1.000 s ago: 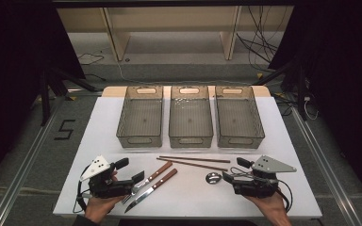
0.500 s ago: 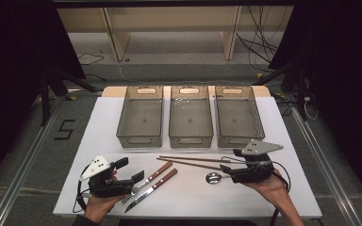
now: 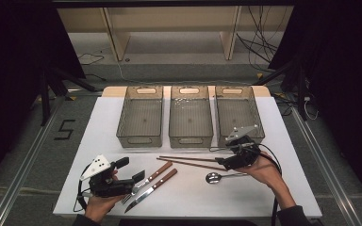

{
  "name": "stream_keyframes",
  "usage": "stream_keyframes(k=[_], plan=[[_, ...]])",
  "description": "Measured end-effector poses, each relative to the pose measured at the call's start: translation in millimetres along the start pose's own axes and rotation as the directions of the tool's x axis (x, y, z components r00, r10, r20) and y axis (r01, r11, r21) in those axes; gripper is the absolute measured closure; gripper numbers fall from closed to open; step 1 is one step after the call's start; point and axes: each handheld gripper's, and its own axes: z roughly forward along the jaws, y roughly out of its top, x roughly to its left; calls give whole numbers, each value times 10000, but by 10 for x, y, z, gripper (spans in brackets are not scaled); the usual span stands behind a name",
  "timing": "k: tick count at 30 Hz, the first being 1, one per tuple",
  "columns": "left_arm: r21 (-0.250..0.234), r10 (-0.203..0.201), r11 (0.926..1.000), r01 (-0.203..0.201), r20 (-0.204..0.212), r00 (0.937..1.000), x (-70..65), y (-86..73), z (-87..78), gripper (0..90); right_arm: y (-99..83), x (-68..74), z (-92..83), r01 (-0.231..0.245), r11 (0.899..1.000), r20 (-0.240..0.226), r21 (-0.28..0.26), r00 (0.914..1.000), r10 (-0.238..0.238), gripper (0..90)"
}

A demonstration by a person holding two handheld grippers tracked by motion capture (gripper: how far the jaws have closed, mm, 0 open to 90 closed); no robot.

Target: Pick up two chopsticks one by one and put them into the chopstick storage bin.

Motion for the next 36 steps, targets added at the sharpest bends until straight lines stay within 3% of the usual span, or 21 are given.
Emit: stream_keyframes(k=[7,11,16,22,30,32,36], plan=[[10,-5,10000,5,11,10000,-2,1,3,156,142,-52,206,676,9918,-265,1088,9975,-651,393],[13,16,10000,-16,18,10000,-4,2,2,156,213,-82,330,878,9796,-463,1810,9957,-807,417],[2,16,10000,-16,36,10000,-3,2,2,156,279,-79,475,1315,9661,-632,2222,9907,-1203,461],[15,24,10000,-24,49,10000,-5,3,2,156,316,-50,611,1885,9380,-814,2911,9817,-1720,520],[4,43,10000,-43,64,10000,-3,5,2,156,372,9,762,2499,9096,-1115,3320,9679,-2253,615],[-12,36,10000,-36,54,10000,-2,5,1,156,383,11,801,2803,8920,-1246,3546,9597,-2521,636],[-17,41,10000,-41,54,10000,-1,5,-1,156,397,30,858,2843,8802,-1298,3801,9586,-2536,677]])
